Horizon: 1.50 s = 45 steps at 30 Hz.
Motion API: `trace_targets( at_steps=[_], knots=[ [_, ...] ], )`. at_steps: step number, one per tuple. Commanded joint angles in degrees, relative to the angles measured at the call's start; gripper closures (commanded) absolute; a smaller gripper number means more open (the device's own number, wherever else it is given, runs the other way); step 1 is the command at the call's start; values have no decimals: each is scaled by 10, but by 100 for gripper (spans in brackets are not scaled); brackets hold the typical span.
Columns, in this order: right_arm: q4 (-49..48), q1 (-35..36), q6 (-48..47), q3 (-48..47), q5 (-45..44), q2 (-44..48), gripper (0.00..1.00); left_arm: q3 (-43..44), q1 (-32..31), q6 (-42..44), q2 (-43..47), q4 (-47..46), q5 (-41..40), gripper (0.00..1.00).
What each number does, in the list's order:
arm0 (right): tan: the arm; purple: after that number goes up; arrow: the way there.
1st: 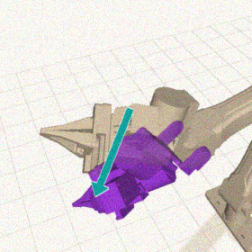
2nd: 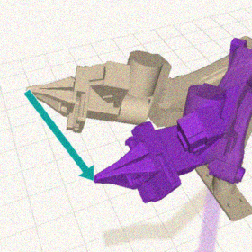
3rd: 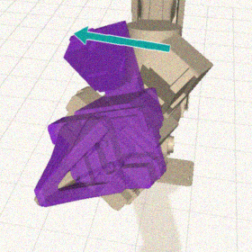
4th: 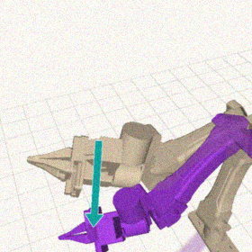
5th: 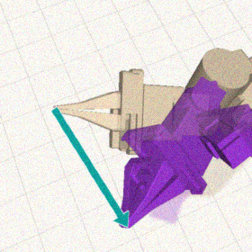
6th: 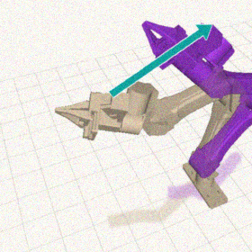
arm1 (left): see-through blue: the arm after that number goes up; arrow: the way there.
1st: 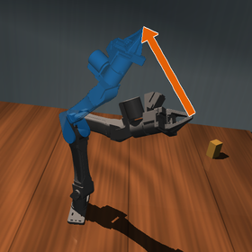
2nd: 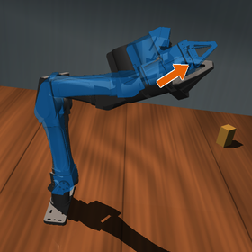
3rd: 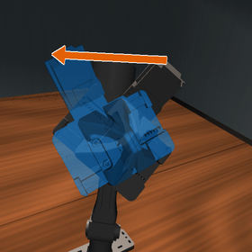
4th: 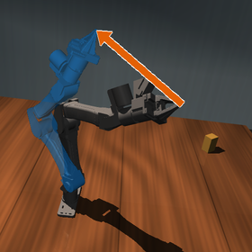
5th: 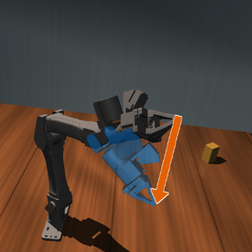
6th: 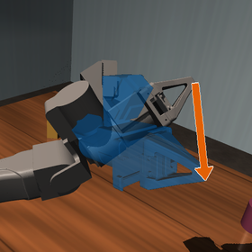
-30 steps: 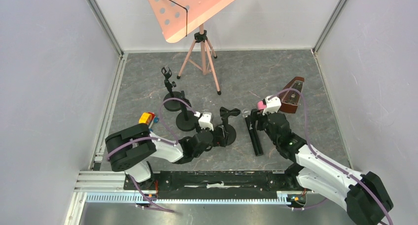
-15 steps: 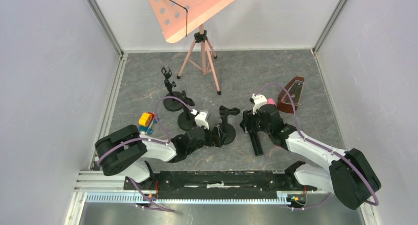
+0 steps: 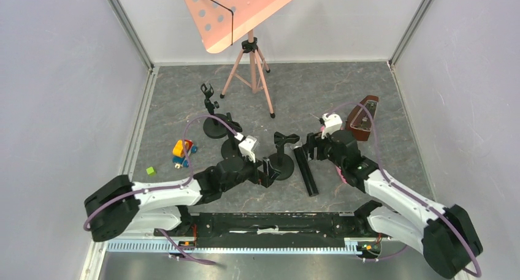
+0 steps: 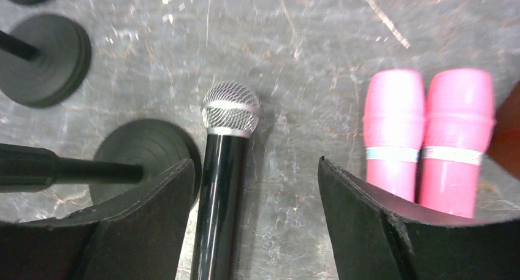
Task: Remove the microphone from the stand
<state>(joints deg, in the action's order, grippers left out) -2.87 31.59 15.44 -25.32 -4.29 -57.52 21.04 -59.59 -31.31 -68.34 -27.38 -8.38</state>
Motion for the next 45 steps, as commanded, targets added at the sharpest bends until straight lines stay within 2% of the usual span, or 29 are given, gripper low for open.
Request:
trace_targets(
  at_steps=[1,4,8,12,16,22,28,32,39,45],
  knots=[
    [-21,-3,-14,3,-11,59,21,17,-1,70,87,119,2,0],
    [-18,-3,-20,-5,72,55,21,15,0,91,152,162,20,0],
    [35,-4,-48,-48,215,-4,24,23,-1,108,233,237,31,0],
    [38,-5,-40,-47,207,-38,25,48,-1,118,289,312,38,0],
    [8,-6,-50,-43,265,-88,25,72,0,121,327,356,35,0],
    [22,-11,-35,-48,142,-134,26,90,0,127,370,368,43,0],
    [26,-14,-27,-45,50,-110,26,139,0,143,376,423,30,0],
    [55,-13,-18,-43,-47,-71,26,174,0,157,382,465,-17,0],
    [43,-13,-22,-18,-71,45,25,226,0,183,405,505,-114,0],
    [39,-13,-6,2,-121,178,22,273,1,230,381,527,-218,0]
  ],
)
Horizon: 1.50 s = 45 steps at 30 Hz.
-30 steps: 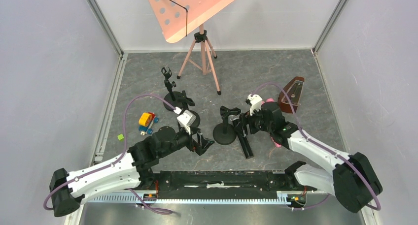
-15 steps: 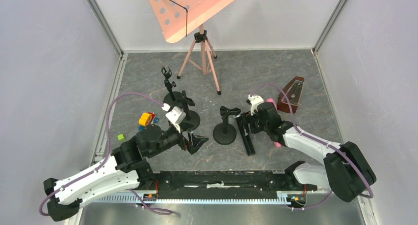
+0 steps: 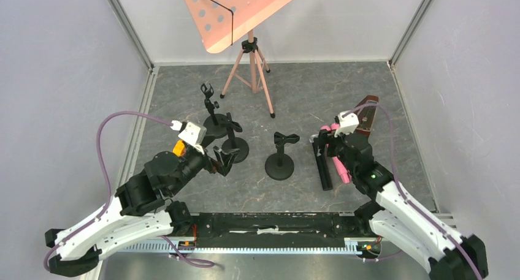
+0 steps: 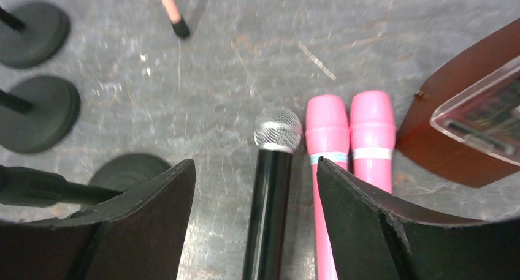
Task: Remove the microphone from the stand
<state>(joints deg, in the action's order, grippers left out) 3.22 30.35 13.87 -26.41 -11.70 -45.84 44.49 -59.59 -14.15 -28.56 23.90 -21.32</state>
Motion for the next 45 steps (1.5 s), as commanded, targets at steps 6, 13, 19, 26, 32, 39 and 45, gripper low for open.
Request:
trace_targets(
  at_steps=[6,13,19,26,32,39,45],
  knots=[
    [-22,-1,6,16,-87,163,20,87,12,118,-50,-6,-123,0],
    [21,0,-21,-59,-107,151,19,110,105,141,-49,-29,-128,0],
    [32,-1,-40,-100,-109,104,19,130,171,148,-106,-14,-75,0],
    [56,-1,-98,-185,-183,57,18,112,359,92,-85,-33,20,0],
    [100,-2,-150,-289,-215,-1,15,83,539,8,-111,-53,154,0],
    [149,-89,-185,-405,-198,-80,11,115,676,-28,-188,-1,277,0],
    [163,-173,-141,-453,-30,-126,11,111,675,-77,-141,-4,196,0]
  ],
)
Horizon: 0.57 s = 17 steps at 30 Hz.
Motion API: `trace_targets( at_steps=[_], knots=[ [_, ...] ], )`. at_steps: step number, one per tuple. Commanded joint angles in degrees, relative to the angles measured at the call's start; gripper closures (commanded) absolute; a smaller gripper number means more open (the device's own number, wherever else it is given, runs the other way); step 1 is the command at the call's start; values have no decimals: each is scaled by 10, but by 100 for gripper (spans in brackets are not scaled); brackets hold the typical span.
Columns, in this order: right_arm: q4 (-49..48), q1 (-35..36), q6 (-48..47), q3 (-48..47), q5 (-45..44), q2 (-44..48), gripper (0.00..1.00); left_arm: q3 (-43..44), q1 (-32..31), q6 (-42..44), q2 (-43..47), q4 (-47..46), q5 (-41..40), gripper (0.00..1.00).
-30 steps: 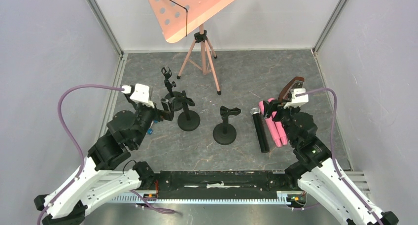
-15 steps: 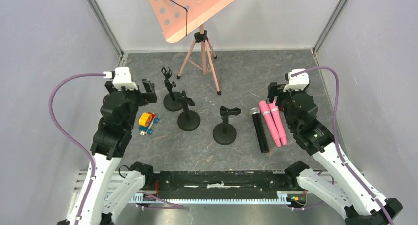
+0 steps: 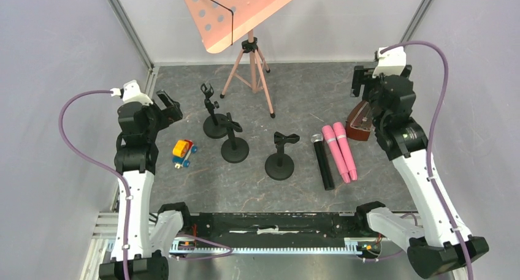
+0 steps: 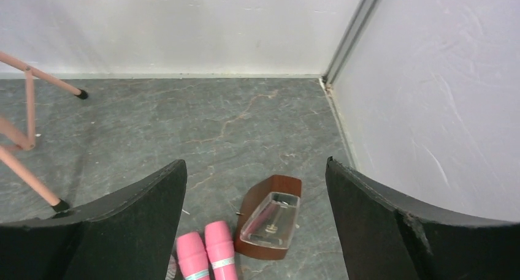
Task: Remove the microphone from the stand
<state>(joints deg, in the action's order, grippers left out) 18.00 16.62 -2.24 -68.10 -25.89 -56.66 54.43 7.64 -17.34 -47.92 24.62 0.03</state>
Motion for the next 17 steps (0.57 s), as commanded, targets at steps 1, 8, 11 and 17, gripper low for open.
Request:
trace_targets(
  at_steps=[1,8,11,17],
  knots=[
    [12,-53,48,-32,132,-24,11,8,4,-40,66,-13,-17,0],
    [-67,-77,118,114,251,2,2,8,4,-53,91,-1,-22,0],
    [-75,-78,109,141,250,32,2,7,4,-81,94,5,-43,0],
    [-69,-77,81,153,258,65,2,-7,4,-112,93,-2,-36,0]
  ],
)
